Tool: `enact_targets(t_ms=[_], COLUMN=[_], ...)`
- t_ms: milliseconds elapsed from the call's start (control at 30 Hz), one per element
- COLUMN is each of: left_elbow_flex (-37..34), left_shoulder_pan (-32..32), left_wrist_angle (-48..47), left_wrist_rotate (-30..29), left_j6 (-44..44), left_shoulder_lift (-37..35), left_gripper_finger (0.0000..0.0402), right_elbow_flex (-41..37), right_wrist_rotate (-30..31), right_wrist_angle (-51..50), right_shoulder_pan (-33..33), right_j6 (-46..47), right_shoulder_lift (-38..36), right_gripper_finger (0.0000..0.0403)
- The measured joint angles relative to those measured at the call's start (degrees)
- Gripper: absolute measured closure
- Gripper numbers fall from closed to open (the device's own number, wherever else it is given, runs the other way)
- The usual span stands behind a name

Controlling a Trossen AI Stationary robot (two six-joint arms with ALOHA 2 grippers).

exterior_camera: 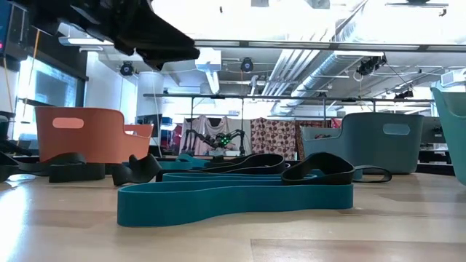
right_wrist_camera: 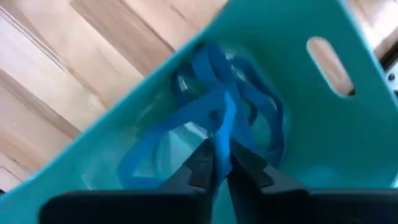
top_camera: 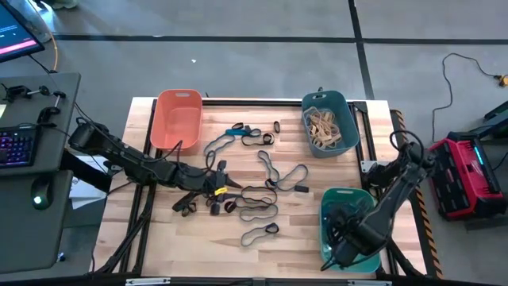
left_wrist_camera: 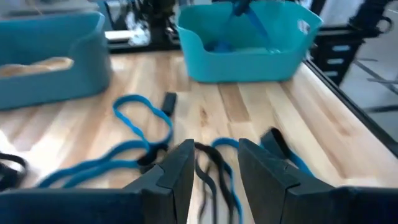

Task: Sort rubber bands into baskets
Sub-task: Put the blue rubber band into the green bin

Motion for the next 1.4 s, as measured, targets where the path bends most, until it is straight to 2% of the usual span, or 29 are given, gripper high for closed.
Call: enact_targets(t_ms=[100, 267, 433, 533, 767, 933, 1033, 1133, 1233, 1367, 1400], left_elbow_flex=[0.0, 0.0, 0.0, 0.0, 0.0, 0.5, 2.7, 4.8, 6.6, 9.1, 9.4], left_shoulder_pan=[0.0, 0.0, -0.3, -1.0, -1.9, 0.1, 4.6, 8.9, 13.2, 18.5, 19.6], left_wrist_angle=[-2.1, -7.3, -9.8, -10.0, -11.3, -16.2, -23.7, -29.3, -33.7, -39.5, -40.7], left_wrist_rotate=[2.4, 5.6, 10.9, 11.0, 10.5, 3.0, 3.9, 4.4, 4.7, 5.1, 5.1], left_j6=[-0.4, -0.4, -0.3, -0.3, -0.2, -3.6, -7.1, -6.5, -4.2, -1.1, -0.1], left_shoulder_lift=[0.0, 0.0, 0.0, 0.0, 0.0, -0.9, -1.3, -1.3, -1.3, -1.3, -1.3], left_gripper_finger=[0.0284, 0.0284, 0.0284, 0.0284, 0.0284, 0.0284, 0.029, 0.031, 0.0334, 0.0365, 0.0372], right_elbow_flex=[0.0, 0.0, 1.3, 3.0, 6.2, 6.5, 6.5, 6.5, 6.5, 6.5, 6.5], right_wrist_rotate=[-2.5, -3.1, -3.1, -1.5, 8.3, 13.0, 14.7, 17.5, 20.3, 24.2, 25.4], right_wrist_angle=[-0.4, -2.1, -3.7, -3.9, 0.0, 2.0, 2.3, 3.6, 5.4, 8.3, 9.3], right_shoulder_pan=[-1.1, -2.8, -3.3, -3.2, -2.3, -3.3, -5.0, -7.0, -9.2, -12.1, -12.8], right_j6=[-1.5, -3.4, -3.4, -3.5, -8.0, -12.2, -15.6, -21.5, -27.9, -37.4, -39.8], right_shoulder_lift=[0.5, 0.0, -0.5, -0.5, -0.6, -0.6, -0.6, -0.6, -0.6, -0.6, -0.6], right_gripper_finger=[0.0339, 0.0269, 0.0226, 0.0215, 0.0213, 0.0213, 0.0222, 0.0251, 0.0299, 0.0384, 0.0393])
